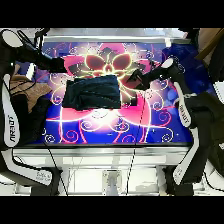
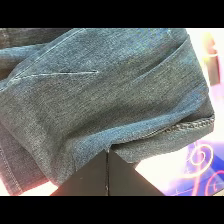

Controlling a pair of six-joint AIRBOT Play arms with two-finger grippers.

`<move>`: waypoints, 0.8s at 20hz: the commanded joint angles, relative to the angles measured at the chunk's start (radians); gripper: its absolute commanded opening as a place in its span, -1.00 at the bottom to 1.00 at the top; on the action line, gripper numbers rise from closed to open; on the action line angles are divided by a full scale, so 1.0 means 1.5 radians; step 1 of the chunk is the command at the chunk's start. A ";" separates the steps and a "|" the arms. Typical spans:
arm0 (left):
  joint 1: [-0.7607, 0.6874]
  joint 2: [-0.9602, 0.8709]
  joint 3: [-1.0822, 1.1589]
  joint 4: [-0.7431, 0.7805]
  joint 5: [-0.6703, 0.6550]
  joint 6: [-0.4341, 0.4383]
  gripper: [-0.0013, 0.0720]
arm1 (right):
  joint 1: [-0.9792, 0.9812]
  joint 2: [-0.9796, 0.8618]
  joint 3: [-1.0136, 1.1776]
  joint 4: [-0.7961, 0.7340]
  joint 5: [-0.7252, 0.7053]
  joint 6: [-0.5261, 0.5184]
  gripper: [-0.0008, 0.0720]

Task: Fold the clothes and pants, and hang the long-sleeved shirts on hangers.

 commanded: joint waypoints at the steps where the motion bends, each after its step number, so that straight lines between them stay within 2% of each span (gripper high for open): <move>1: 0.000 0.000 0.000 -0.006 0.002 0.000 -0.93 | 0.025 -0.066 -0.005 0.130 -0.042 -0.045 0.93; 5: 0.000 0.000 0.000 -0.006 0.002 0.001 -0.93 | 0.082 -0.092 -0.003 0.176 -0.095 -0.068 0.93; 10: 0.000 0.000 0.000 -0.006 0.002 0.003 -0.93 | 0.135 -0.095 0.002 0.173 -0.073 -0.081 0.87; 11: 0.000 0.000 0.000 -0.006 0.002 0.003 -0.93 | 0.141 -0.095 0.010 0.170 -0.065 -0.081 0.61; 12: 0.000 0.000 0.000 -0.006 0.002 0.003 -0.93 | 0.144 -0.095 0.023 0.167 -0.053 -0.093 -0.26; 13: 0.000 0.000 0.000 -0.006 0.002 0.003 -0.93 | 0.143 -0.094 0.039 0.160 -0.045 -0.093 -0.79; 16: 0.000 0.000 0.000 -0.006 0.002 0.003 -0.93 | 0.111 -0.082 0.124 0.126 0.002 -0.102 -0.84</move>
